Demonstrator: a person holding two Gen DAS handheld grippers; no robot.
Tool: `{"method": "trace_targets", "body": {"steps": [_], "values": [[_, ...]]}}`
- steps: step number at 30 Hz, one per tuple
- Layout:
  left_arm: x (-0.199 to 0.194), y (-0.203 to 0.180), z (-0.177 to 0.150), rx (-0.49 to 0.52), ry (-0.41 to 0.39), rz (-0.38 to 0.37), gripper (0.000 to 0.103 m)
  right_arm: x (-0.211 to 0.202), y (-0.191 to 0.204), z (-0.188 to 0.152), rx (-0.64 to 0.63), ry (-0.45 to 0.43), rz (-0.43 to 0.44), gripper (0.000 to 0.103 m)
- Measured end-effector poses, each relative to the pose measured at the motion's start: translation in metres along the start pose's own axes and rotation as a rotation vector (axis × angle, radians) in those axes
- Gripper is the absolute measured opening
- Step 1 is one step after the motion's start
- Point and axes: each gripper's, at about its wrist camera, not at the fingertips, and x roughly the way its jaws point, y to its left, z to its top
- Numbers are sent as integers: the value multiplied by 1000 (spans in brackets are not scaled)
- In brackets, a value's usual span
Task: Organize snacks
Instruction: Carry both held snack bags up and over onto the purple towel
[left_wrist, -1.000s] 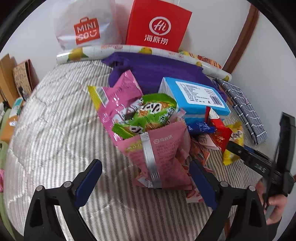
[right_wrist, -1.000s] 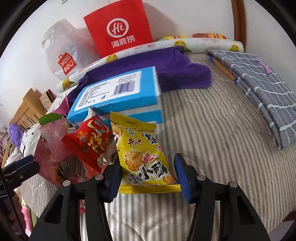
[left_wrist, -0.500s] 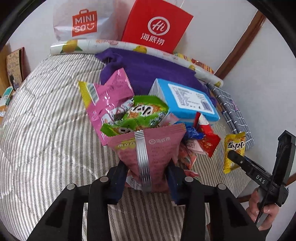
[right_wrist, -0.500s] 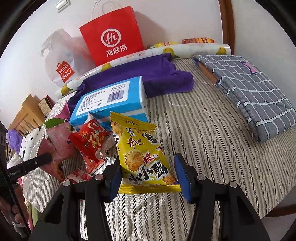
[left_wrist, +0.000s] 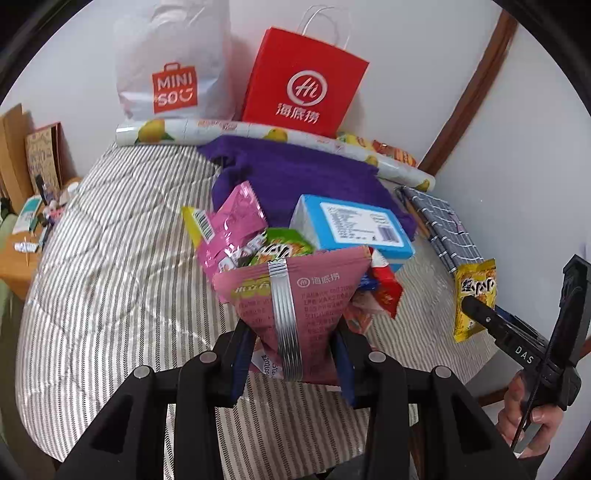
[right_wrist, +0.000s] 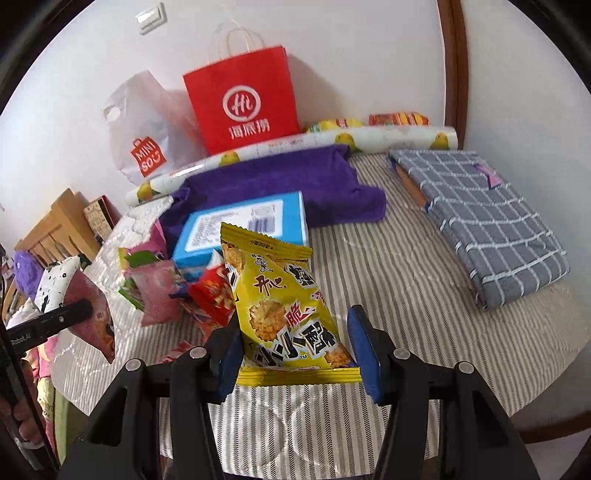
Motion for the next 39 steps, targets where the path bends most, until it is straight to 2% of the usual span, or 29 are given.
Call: {"method": "trace_targets", "body": {"steps": [12,18,24,39], "values": [[-12,-28,30,45,-39,-39,37,-37,8,26,-19,-78,11,53],[-8,-42,52,72,-47,-54,37,-43,15,42,-33,-104,26,53],[3,-50,72,95,-46,-58,37,-31,21,58,-43,-99,48,53],[43,-49,129,137,-37,-25,37,28,24,101,-62,-74,47,53]]}}
